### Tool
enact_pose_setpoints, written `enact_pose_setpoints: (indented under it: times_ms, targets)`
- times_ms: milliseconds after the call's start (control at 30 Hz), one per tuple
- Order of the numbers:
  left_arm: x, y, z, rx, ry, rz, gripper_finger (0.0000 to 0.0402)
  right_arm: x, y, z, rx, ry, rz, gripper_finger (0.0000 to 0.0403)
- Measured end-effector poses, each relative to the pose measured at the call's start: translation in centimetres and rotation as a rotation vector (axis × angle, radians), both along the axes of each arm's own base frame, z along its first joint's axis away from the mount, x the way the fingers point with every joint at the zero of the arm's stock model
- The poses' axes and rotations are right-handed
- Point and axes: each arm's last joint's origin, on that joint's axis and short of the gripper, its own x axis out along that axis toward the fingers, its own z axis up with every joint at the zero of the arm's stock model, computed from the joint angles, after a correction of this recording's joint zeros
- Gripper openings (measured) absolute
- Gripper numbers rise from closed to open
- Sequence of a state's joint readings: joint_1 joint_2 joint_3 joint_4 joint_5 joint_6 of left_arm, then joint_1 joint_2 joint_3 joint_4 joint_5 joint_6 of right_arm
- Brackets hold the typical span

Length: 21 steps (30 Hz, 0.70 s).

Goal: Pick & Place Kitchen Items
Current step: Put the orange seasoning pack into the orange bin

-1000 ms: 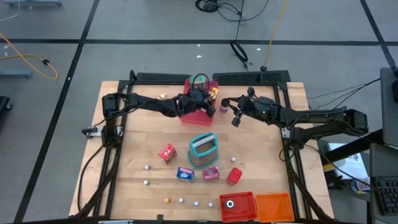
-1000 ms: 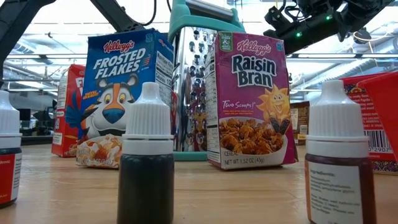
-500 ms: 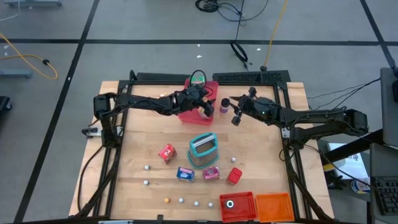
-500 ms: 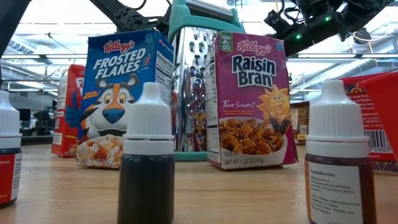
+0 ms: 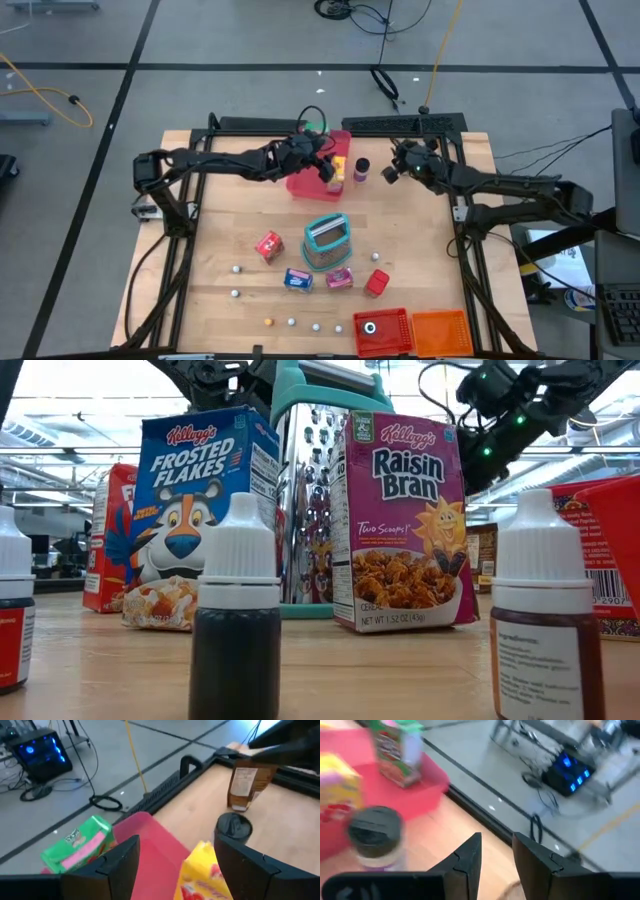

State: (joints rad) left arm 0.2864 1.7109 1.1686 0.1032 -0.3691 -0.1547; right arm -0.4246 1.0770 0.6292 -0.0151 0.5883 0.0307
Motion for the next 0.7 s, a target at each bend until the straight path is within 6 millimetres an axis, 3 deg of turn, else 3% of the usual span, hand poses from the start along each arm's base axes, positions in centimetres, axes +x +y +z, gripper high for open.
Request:
enact_pose_setpoints:
  times_ms: [267, 700]
  targets:
    - [-0.9, -0.5, 0.6, -0.018, 0.062, -0.006, 0.0257, -1.6, -2.0, -0.6, 0.126, -0.007, -0.031, 0.0103]
    - [-1.1, -0.5, 0.5, -0.026, 0.083, -0.005, 0.0257, -3.0, -3.2, -1.4, 0.289, -0.046, -0.026, 0.0103]
